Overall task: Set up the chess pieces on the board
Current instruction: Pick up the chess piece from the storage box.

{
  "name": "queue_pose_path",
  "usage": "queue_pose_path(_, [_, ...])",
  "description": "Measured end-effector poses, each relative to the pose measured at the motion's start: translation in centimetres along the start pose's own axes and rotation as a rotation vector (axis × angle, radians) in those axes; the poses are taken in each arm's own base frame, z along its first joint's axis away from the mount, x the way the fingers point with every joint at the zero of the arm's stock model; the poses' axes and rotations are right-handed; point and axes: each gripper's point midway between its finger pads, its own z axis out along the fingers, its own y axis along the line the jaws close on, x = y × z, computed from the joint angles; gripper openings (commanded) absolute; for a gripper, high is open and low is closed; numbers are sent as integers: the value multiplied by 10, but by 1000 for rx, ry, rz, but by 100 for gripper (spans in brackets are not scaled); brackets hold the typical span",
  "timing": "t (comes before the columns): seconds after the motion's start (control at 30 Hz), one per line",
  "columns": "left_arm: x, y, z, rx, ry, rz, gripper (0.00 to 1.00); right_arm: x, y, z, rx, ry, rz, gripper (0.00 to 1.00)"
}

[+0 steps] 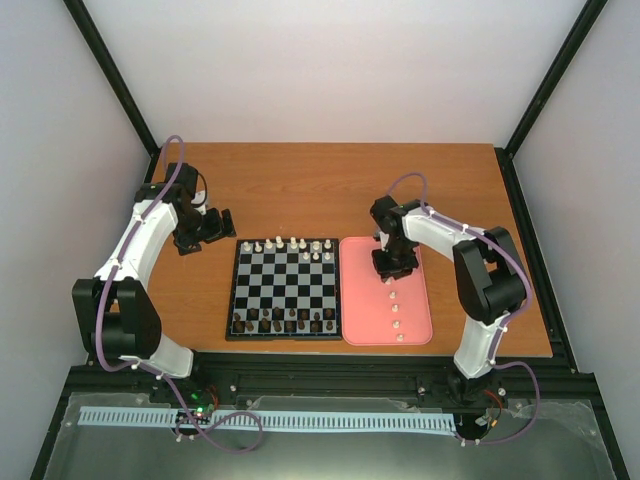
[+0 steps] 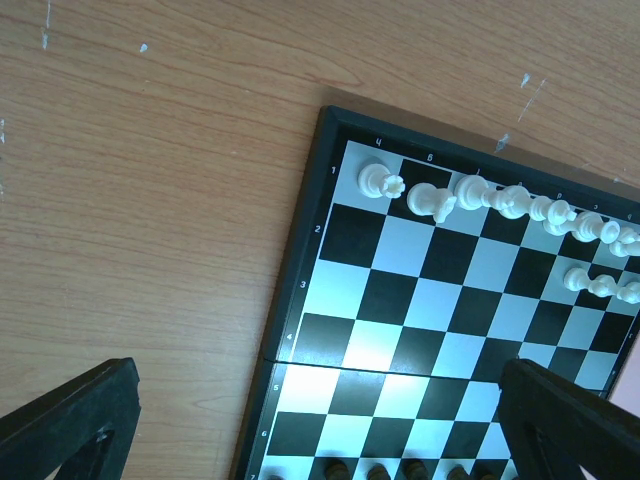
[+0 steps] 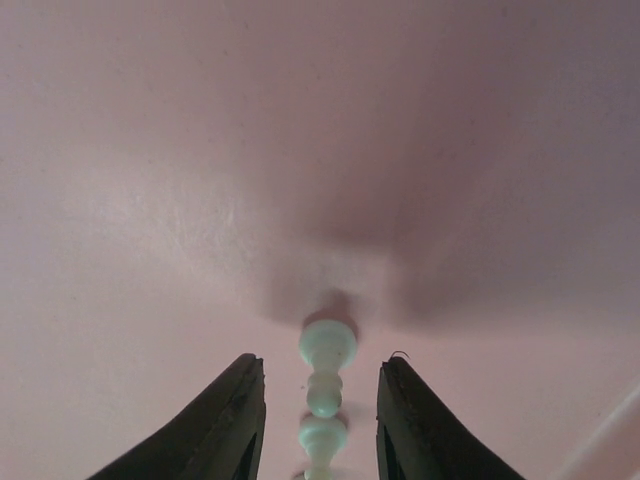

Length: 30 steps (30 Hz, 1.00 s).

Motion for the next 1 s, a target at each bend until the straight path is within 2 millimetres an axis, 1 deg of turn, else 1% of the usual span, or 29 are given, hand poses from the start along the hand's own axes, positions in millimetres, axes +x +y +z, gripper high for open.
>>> queue_pose_path(0.07, [0, 0, 0, 0, 0, 0, 100, -3, 1, 1, 0, -3, -4, 28])
queue_pose_path(0.17, [0, 0, 0, 0, 0, 0, 100, -5, 1, 3, 0, -1, -7, 27])
queue_pose_path(0.37, [0, 0, 0, -1, 0, 0, 100, -4, 0, 5, 4, 7, -6, 17])
queue_pose_path(0.47, [0, 0, 0, -1, 0, 0, 100, -4, 0, 5, 6, 8, -7, 15])
queue_pose_path(0.53, [0, 0, 0, -1, 0, 0, 100, -3, -1, 5, 6, 9, -7, 11])
queue_pose_path(0.63, [0, 0, 0, -1, 0, 0, 100, -3, -1, 5, 7, 10, -5, 3])
queue_pose_path(0.87, [0, 0, 0, 0, 0, 0, 100, -3, 0, 4, 5, 10, -1, 3])
queue_pose_path(0.93, [0, 0, 0, 0, 0, 0, 100, -5, 2, -2, 6, 7, -2, 3])
queue_pose_path(1.0, [0, 0, 0, 0, 0, 0, 100, -13, 7, -14, 5, -15, -8, 3])
